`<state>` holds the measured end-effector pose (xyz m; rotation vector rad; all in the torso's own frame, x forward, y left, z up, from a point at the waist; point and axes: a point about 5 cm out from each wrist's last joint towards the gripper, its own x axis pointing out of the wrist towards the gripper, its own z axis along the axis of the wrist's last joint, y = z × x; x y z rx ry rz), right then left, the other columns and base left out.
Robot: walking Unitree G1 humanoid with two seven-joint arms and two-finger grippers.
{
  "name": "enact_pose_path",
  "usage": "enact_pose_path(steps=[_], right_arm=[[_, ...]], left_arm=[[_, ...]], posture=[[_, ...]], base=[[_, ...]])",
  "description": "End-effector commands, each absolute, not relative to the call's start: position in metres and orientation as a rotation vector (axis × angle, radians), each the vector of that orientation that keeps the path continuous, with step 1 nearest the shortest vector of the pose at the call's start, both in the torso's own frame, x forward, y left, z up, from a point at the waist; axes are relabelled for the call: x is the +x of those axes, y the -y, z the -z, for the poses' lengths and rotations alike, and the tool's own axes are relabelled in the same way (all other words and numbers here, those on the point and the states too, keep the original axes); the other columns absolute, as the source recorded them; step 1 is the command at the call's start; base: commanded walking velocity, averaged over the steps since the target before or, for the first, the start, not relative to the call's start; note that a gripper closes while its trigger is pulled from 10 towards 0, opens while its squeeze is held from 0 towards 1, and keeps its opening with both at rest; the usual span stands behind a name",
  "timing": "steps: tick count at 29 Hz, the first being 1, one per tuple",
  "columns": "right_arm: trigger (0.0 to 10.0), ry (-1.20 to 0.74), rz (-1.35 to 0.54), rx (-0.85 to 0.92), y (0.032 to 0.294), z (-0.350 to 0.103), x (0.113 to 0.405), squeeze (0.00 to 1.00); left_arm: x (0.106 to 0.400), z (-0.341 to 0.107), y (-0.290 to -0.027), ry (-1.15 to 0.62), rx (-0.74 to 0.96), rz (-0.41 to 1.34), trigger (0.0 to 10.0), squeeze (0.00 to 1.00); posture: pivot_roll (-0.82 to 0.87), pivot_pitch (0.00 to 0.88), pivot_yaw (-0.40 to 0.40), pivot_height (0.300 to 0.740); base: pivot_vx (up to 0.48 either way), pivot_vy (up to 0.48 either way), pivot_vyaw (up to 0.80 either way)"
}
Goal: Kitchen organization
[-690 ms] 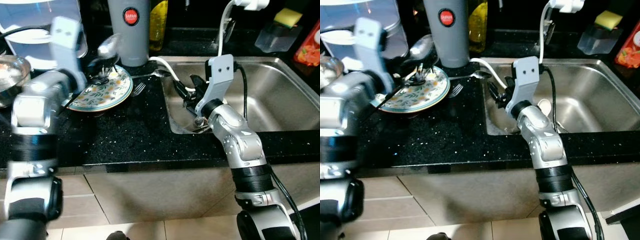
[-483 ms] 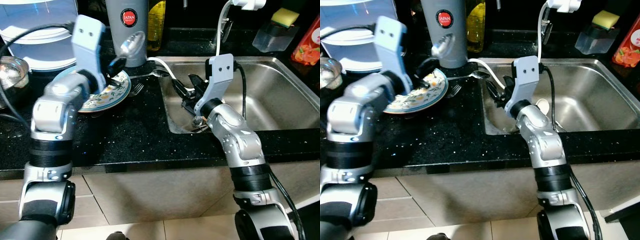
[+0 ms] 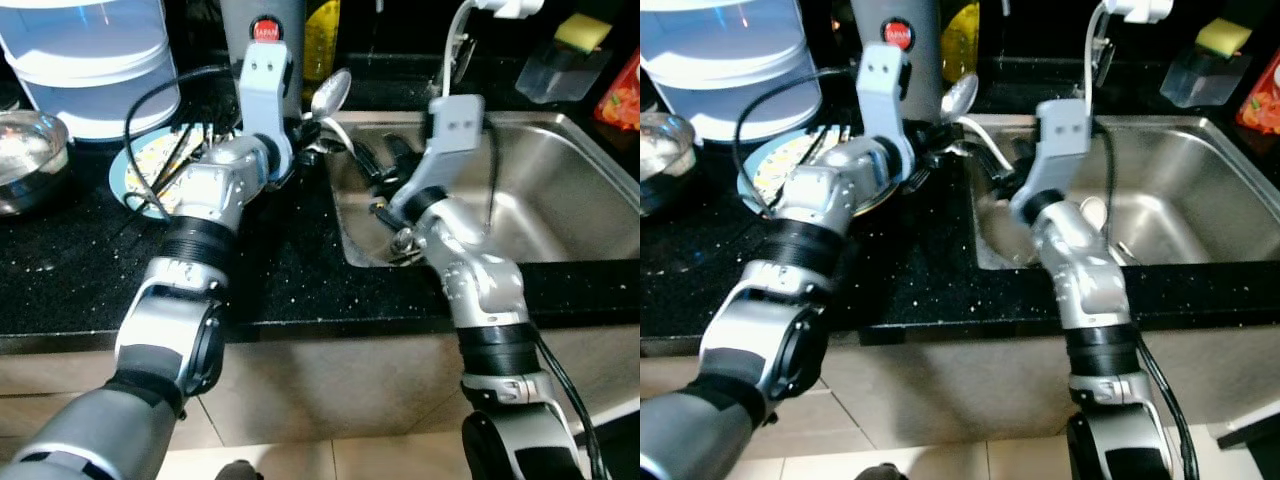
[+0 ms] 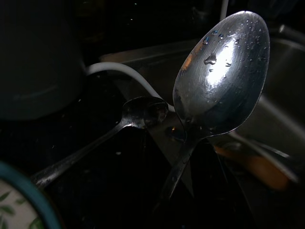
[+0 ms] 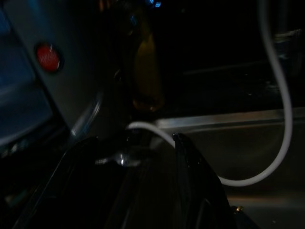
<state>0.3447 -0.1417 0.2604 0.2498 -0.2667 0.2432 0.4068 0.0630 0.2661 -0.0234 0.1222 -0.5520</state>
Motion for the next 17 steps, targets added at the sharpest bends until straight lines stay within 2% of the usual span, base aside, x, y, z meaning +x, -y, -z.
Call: enact_pose_path(steps=[1, 7, 8, 10, 11, 17], right_arm=[[10.0, 0.234, -0.226, 0.323, 0.146, -0.255, 0.341, 0.0], [10.0, 0.146, -0.125, 0.481, 0.159, -0.242, 0.346, 0.0], [10.0, 0.137, -0.112, 0.496, 0.16, -0.241, 0.348, 0.0], [10.0, 0.138, -0.108, 0.495, 0.161, -0.242, 0.349, 0.0], [10.0, 0.141, -0.107, 0.485, 0.161, -0.243, 0.35, 0.0], [10.0, 0.155, -0.116, 0.466, 0.157, -0.248, 0.353, 0.0]], left_arm=[[0.402, -0.261, -0.041, -0.094, 0.024, 0.632, 10.0, 0.0], [0.397, -0.254, -0.02, -0.098, 0.059, 0.75, 10.0, 0.0], [0.396, -0.255, -0.016, -0.099, 0.06, 0.767, 10.0, 0.58], [0.396, -0.256, -0.013, -0.091, 0.071, 0.775, 10.0, 0.58], [0.395, -0.257, -0.009, -0.086, 0.074, 0.801, 10.0, 1.0], [0.395, -0.251, -0.007, -0.098, 0.093, 0.812, 10.0, 1.0]], posture=[[0.11, 0.059, 0.034, 0.74], [0.12, 0.052, 0.029, 0.74], [0.12, 0.052, 0.029, 0.74], [0.12, 0.052, 0.029, 0.74], [0.12, 0.053, 0.022, 0.74], [0.13, 0.042, 0.014, 0.74]], base=[[0.0, 0.0, 0.0], [0.0, 0.0, 0.0], [0.0, 0.0, 0.0], [0.0, 0.0, 0.0], [0.0, 0.0, 0.0], [0.0, 0.0, 0.0]])
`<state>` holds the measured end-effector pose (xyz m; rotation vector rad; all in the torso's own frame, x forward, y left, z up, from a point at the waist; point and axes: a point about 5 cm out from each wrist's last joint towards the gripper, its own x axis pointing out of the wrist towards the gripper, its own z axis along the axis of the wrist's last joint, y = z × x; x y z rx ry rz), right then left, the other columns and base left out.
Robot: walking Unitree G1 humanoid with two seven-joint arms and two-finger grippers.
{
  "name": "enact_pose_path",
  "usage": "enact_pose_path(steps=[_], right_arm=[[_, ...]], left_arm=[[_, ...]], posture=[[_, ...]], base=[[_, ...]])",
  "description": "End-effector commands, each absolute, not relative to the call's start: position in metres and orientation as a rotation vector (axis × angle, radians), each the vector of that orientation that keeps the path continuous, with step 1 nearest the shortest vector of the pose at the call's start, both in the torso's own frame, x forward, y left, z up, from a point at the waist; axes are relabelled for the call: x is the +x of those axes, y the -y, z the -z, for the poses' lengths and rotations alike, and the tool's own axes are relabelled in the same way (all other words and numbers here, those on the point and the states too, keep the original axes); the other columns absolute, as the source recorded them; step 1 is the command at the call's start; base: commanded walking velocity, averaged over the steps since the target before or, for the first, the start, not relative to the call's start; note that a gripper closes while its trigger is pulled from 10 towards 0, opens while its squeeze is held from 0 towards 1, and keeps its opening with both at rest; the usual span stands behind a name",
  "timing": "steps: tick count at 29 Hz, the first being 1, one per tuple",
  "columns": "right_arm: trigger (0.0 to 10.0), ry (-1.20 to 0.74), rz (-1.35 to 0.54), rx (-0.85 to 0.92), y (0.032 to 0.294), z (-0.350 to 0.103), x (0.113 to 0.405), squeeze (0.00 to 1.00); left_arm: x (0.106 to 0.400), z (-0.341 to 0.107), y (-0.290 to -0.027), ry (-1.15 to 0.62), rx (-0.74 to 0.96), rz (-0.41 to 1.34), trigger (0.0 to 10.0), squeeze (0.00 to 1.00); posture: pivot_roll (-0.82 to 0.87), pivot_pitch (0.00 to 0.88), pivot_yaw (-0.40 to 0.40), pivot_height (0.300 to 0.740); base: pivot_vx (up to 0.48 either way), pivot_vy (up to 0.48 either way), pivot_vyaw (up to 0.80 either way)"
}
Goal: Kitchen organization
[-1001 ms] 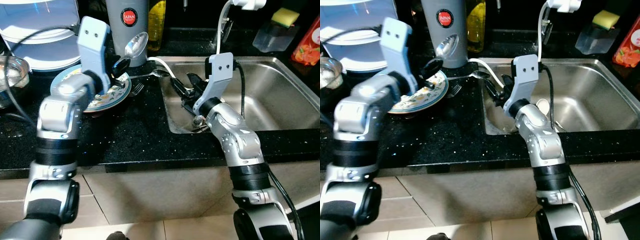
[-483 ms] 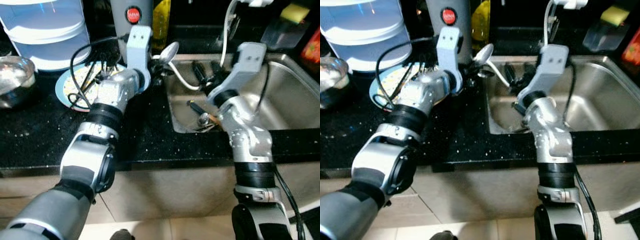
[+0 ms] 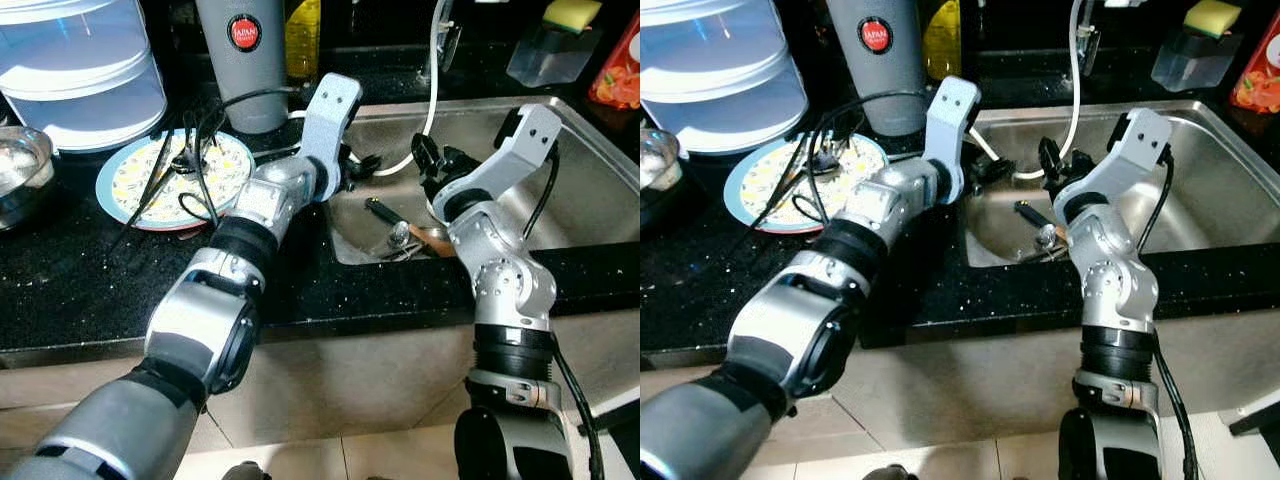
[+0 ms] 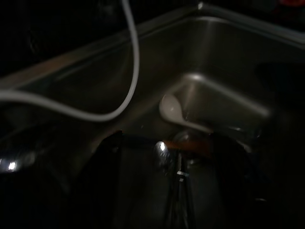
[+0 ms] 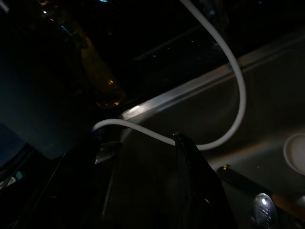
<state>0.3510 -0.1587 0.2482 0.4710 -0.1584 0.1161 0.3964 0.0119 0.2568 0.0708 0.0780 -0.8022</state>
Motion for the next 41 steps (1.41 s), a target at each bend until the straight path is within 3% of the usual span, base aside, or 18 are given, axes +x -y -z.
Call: enact_pose_path(steps=[1, 3, 4, 5, 6, 10, 13, 16, 20, 23, 35, 41], right_arm=[[10.0, 0.155, -0.116, 0.466, 0.157, -0.248, 0.353, 0.0], [10.0, 0.158, -0.12, 0.463, 0.157, -0.249, 0.353, 0.0], [10.0, 0.162, -0.125, 0.456, 0.156, -0.25, 0.353, 0.0], [10.0, 0.162, -0.125, 0.456, 0.156, -0.25, 0.353, 0.0], [10.0, 0.172, -0.137, 0.445, 0.155, -0.253, 0.352, 0.0], [10.0, 0.184, -0.155, 0.429, 0.154, -0.255, 0.351, 0.0], [10.0, 0.185, -0.195, 0.4, 0.149, -0.255, 0.352, 0.0], [10.0, 0.186, -0.205, 0.393, 0.147, -0.256, 0.352, 0.0], [10.0, 0.169, -0.237, 0.369, 0.142, -0.252, 0.353, 0.0], [10.0, 0.164, -0.246, 0.364, 0.141, -0.252, 0.354, 0.0], [10.0, 0.177, -0.256, 0.347, 0.142, -0.253, 0.353, 0.0], [10.0, 0.177, -0.252, 0.344, 0.143, -0.251, 0.353, 0.0]], left_arm=[[0.395, -0.251, -0.007, -0.098, 0.093, 0.812, 10.0, 1.0], [0.396, -0.251, -0.01, -0.078, 0.088, 0.803, 10.0, 1.0], [0.398, -0.258, -0.017, -0.023, 0.082, 0.78, 10.0, 0.9], [0.398, -0.258, -0.017, -0.023, 0.082, 0.78, 10.0, 0.9], [0.401, -0.273, -0.033, 0.07, 0.086, 0.729, 10.0, 0.0], [0.405, -0.28, -0.053, 0.094, 0.123, 0.627, 10.0, 0.0], [0.413, -0.287, -0.101, 0.098, 0.184, 0.377, 10.0, 0.0], [0.414, -0.29, -0.113, 0.107, 0.194, 0.318, 10.0, 0.0], [0.415, -0.273, -0.171, 0.004, 0.058, 0.093, 10.0, 0.0], [0.413, -0.261, -0.191, -0.064, 0.025, 0.016, 10.0, 0.0], [0.398, -0.236, -0.219, -0.238, 0.16, 0.044, 10.0, 0.0], [0.397, -0.231, -0.221, -0.276, 0.08, 0.035, 10.0, 0.0]], posture=[[0.13, 0.042, 0.014, 0.74], [0.14, 0.041, 0.005, 0.74], [0.14, 0.04, -0.002, 0.74], [0.14, 0.04, -0.002, 0.74], [0.15, 0.047, -0.012, 0.74], [0.17, 0.041, -0.019, 0.74], [0.18, 0.052, -0.037, 0.74], [0.18, 0.052, -0.037, 0.74], [0.2, 0.048, -0.058, 0.74], [0.2, 0.035, -0.06, 0.74], [0.2, 0.021, -0.042, 0.74], [0.21, 0.019, -0.038, 0.74]], base=[[0.0, 0.0, 0.0], [0.0, 0.0, 0.0], [0.0, 0.0, 0.0], [0.0, 0.0, 0.0], [0.0, 0.0, 0.0], [0.0, 0.0, 0.0], [0.0, 0.0, 0.0], [0.0, 0.0, 0.0], [0.0, 0.0, 0.0], [0.0, 0.0, 0.0], [0.0, 0.0, 0.0], [0.0, 0.0, 0.0]])
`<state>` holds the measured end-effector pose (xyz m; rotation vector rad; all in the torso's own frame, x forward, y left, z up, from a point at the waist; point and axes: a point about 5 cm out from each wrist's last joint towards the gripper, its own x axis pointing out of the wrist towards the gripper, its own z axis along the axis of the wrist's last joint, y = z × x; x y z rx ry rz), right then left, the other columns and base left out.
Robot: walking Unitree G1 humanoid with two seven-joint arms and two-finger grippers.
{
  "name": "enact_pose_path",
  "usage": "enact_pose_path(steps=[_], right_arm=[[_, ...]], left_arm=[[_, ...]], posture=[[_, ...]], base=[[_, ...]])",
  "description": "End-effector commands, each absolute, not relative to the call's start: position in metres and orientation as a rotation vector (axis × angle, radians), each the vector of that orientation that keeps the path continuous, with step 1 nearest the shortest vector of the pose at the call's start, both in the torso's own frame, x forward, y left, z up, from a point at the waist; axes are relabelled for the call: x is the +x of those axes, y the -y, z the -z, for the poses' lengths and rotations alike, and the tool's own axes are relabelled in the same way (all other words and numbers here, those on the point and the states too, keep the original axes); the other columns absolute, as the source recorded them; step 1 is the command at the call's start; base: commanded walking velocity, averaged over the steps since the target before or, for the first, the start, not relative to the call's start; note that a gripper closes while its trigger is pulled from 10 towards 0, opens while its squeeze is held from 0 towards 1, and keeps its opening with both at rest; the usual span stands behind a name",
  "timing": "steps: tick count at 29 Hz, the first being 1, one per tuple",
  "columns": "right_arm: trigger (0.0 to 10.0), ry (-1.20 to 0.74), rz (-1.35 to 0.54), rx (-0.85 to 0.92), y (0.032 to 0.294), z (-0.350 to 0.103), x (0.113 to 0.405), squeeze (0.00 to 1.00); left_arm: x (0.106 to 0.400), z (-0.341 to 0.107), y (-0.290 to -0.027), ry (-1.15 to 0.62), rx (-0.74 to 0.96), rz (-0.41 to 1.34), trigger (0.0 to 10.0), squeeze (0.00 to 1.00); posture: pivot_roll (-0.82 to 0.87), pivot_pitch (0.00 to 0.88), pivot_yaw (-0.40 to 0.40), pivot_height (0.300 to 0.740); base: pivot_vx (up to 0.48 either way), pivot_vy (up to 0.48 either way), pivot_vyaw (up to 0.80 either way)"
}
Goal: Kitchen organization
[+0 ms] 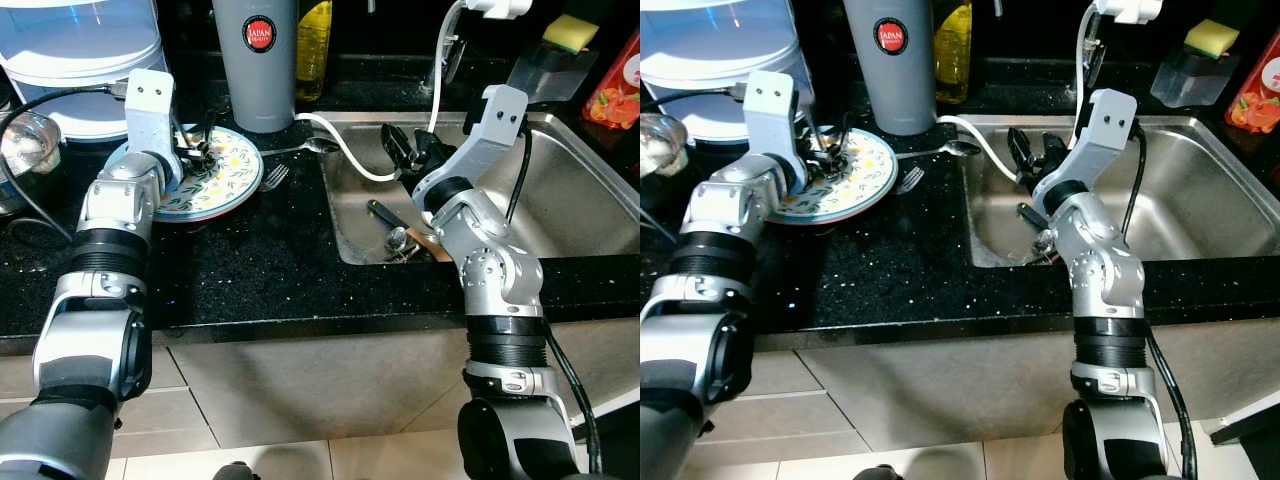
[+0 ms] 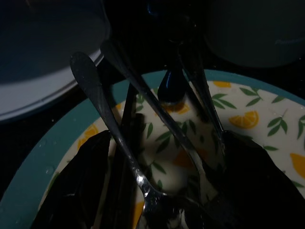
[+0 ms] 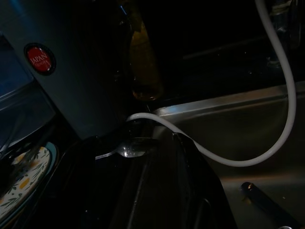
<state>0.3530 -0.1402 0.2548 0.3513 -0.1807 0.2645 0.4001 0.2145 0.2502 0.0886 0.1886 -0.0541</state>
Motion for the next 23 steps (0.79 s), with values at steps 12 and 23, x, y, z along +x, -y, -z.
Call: enact_pose_path(steps=[12, 23], right_arm=[[10.0, 0.178, -0.252, 0.345, 0.143, -0.25, 0.353, 0.0], [10.0, 0.18, -0.254, 0.347, 0.142, -0.251, 0.353, 0.0]], left_arm=[[0.389, -0.191, -0.216, -0.465, -0.093, -0.023, 10.0, 0.0], [0.391, -0.184, -0.203, -0.501, -0.111, 0.009, 0.0, 0.0]], posture=[[0.22, 0.025, -0.03, 0.74], [0.21, 0.024, -0.028, 0.74]], base=[[0.0, 0.0, 0.0], [0.0, 0.0, 0.0]])
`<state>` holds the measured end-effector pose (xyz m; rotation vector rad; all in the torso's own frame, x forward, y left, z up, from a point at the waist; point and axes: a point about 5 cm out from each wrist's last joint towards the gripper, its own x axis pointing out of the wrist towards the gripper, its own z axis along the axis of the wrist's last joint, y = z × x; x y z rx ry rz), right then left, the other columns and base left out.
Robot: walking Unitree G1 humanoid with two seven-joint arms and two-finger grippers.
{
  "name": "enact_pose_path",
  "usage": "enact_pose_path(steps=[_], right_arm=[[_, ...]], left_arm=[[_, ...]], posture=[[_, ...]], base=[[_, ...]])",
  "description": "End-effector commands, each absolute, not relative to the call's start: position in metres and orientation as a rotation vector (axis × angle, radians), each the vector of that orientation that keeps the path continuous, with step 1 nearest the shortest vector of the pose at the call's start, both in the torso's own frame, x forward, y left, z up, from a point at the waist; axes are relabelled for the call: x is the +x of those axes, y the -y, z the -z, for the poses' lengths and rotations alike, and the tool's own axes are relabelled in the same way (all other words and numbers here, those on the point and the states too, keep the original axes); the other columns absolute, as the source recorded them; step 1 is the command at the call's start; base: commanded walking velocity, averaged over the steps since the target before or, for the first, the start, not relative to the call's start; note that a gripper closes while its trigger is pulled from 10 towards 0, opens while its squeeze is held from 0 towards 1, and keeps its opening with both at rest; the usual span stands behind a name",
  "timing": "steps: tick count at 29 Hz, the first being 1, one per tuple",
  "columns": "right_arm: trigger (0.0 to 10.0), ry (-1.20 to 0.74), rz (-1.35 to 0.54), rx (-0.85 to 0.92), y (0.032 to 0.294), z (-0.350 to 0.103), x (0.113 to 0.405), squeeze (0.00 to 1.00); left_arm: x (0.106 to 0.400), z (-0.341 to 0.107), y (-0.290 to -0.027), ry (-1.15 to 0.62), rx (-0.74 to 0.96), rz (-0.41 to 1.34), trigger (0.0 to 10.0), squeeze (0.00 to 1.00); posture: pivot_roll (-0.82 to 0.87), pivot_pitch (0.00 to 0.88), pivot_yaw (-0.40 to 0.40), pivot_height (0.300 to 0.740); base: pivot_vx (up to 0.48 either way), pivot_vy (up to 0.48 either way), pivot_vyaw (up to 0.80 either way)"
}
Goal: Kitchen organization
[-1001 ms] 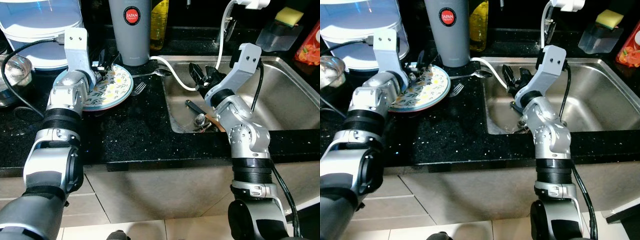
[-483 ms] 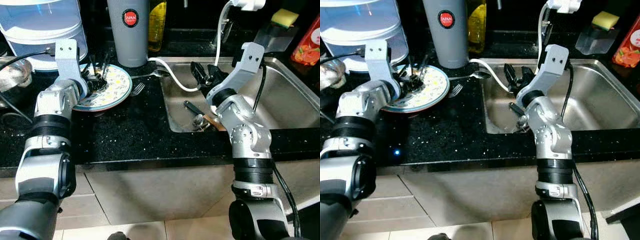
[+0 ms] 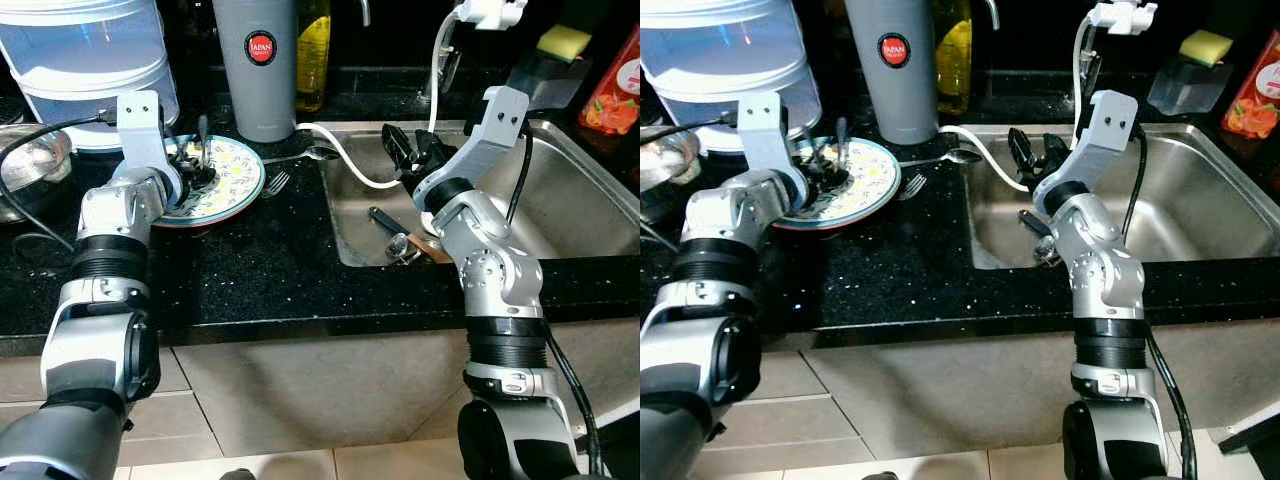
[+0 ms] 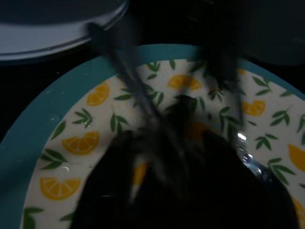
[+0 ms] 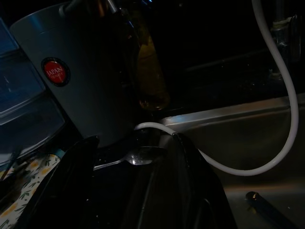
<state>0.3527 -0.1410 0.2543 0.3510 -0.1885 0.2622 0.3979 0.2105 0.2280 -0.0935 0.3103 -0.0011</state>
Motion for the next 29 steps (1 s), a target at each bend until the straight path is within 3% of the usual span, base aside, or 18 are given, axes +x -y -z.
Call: enact_pose_path(steps=[1, 19, 20, 21, 22, 26, 29], right_arm=[[10.0, 0.181, -0.252, 0.347, 0.143, -0.251, 0.353, 0.0], [10.0, 0.19, -0.253, 0.353, 0.143, -0.254, 0.355, 0.0], [10.0, 0.191, -0.254, 0.354, 0.143, -0.254, 0.355, 0.0], [10.0, 0.192, -0.255, 0.355, 0.143, -0.255, 0.355, 0.0], [10.0, 0.193, -0.255, 0.356, 0.143, -0.255, 0.355, 0.0], [10.0, 0.205, -0.274, 0.364, 0.14, -0.257, 0.355, 0.0], [10.0, 0.214, -0.292, 0.373, 0.138, -0.259, 0.354, 0.0]], left_arm=[[0.391, -0.183, -0.203, -0.503, -0.114, 0.004, 0.0, 0.0], [0.393, -0.197, -0.204, -0.429, -0.161, -0.029, 0.0, 0.0], [0.394, -0.206, -0.203, -0.369, -0.132, -0.029, 7.6, 0.0], [0.394, -0.212, -0.202, -0.327, -0.11, -0.028, 7.6, 0.0], [0.394, -0.216, -0.201, -0.302, -0.097, -0.027, 10.0, 0.0], [0.39, -0.249, -0.181, -0.109, 0.009, 0.058, 10.0, 0.0], [0.387, -0.257, -0.174, -0.067, 0.03, 0.094, 10.0, 0.0]], posture=[[0.21, 0.024, -0.027, 0.74], [0.21, 0.018, -0.034, 0.74], [0.21, 0.018, -0.034, 0.74], [0.21, 0.017, -0.037, 0.74], [0.21, 0.017, -0.037, 0.74], [0.21, 0.015, -0.039, 0.74], [0.21, 0.013, -0.038, 0.74]], base=[[0.0, 0.0, 0.0], [0.0, 0.0, 0.0], [0.0, 0.0, 0.0], [0.0, 0.0, 0.0], [0.0, 0.0, 0.0], [0.0, 0.0, 0.0], [0.0, 0.0, 0.0]])
